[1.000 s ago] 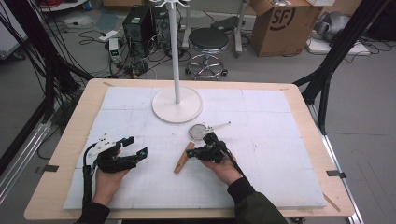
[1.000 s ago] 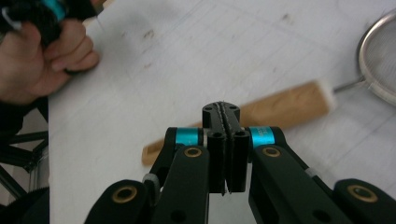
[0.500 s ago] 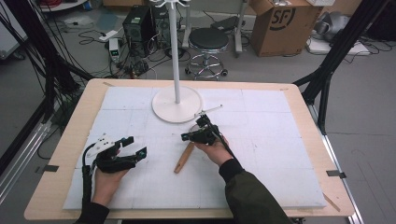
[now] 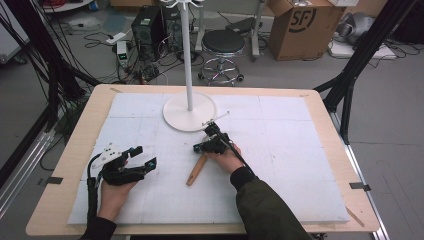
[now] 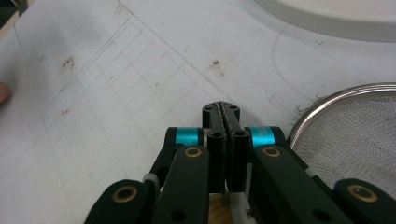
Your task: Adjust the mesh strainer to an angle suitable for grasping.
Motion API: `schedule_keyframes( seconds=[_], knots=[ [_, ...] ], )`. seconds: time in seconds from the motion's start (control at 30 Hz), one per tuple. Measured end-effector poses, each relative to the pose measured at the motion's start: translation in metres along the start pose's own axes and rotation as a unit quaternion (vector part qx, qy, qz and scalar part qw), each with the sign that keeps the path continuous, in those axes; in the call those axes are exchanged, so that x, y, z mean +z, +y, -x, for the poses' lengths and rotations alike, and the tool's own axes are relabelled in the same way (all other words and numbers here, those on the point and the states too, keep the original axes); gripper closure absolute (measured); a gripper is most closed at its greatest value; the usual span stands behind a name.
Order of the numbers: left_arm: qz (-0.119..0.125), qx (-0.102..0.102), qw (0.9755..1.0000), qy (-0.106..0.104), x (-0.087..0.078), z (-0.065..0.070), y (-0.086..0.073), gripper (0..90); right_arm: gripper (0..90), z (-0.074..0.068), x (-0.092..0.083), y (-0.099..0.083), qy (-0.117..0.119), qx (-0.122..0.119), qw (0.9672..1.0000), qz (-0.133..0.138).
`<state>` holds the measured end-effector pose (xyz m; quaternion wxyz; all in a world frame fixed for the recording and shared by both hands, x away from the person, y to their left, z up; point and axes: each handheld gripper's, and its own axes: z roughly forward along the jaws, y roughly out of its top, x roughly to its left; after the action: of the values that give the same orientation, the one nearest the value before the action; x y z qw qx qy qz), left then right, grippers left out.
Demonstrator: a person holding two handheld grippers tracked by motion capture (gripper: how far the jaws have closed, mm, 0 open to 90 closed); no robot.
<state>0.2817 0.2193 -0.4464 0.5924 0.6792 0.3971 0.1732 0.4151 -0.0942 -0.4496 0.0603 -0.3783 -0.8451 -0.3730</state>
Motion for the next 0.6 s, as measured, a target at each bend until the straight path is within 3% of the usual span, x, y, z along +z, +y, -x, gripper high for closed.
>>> schedule_keyframes(
  seconds=[0.3,0.6],
  knots=[
    [0.004,-0.001,1.0,-0.001,-0.004,-0.001,0.0,23.0,89.6,0.006,-0.01,-0.006,-0.009,0.004,0.9999,-0.003],
    [0.003,-0.001,1.0,0.0,-0.005,0.0,-0.001,23.0,89.6,0.022,-0.037,-0.029,-0.022,0.018,0.9996,0.008]
  ],
)
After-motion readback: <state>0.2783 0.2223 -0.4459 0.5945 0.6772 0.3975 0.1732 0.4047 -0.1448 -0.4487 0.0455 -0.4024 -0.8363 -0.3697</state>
